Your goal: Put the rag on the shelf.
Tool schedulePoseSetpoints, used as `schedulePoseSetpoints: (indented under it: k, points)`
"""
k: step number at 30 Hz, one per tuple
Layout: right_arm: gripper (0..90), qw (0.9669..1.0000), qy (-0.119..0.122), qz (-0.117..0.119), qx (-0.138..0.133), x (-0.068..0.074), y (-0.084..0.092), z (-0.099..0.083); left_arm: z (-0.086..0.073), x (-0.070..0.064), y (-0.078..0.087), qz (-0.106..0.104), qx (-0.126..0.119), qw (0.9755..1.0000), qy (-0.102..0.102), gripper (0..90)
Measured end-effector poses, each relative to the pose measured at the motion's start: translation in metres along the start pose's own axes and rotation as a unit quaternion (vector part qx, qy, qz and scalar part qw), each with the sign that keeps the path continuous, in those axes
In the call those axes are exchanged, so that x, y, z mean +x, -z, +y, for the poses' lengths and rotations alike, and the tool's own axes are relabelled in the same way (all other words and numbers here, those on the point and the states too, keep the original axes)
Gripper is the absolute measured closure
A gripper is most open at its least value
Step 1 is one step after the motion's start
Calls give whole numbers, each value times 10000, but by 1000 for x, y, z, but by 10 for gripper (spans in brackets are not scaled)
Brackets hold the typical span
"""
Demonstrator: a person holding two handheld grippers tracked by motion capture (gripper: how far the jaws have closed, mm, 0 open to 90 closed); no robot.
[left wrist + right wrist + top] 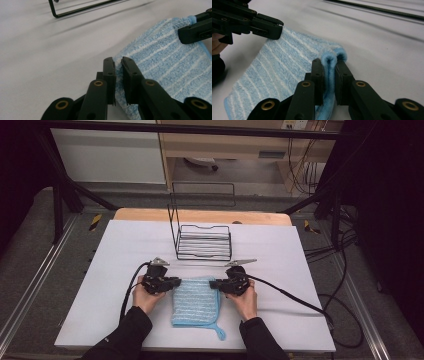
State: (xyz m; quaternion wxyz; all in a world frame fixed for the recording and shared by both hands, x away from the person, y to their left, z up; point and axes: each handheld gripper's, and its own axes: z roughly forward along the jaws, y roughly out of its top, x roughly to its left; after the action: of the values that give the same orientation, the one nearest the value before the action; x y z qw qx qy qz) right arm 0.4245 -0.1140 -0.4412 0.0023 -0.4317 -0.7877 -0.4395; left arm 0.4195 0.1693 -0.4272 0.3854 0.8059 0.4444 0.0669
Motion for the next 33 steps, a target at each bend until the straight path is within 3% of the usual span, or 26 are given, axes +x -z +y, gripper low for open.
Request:
schedulePoseSetpoints:
  k: [7, 13, 19, 25, 33]
  points:
    - [803, 9997, 27, 47, -235, 6, 12, 3, 4, -4, 13, -105, -250, 9996, -26, 807]
    - [803, 9991, 79, 59, -422, 11, 23, 4, 7, -11, 20, -69, -411, 9990, -146, 807]
    - [803, 9978, 149, 83, -641, 16, 37, 6, 12, -19, 32, -131, -674, 9974, -209, 808]
    - [803, 9958, 333, 29, -857, 24, 51, 10, 16, -27, 44, -52, -891, 9952, -392, 810]
    - [804, 9926, 447, 31, -1124, 32, 65, 14, 21, -34, 57, -147, -1116, 9927, -438, 812]
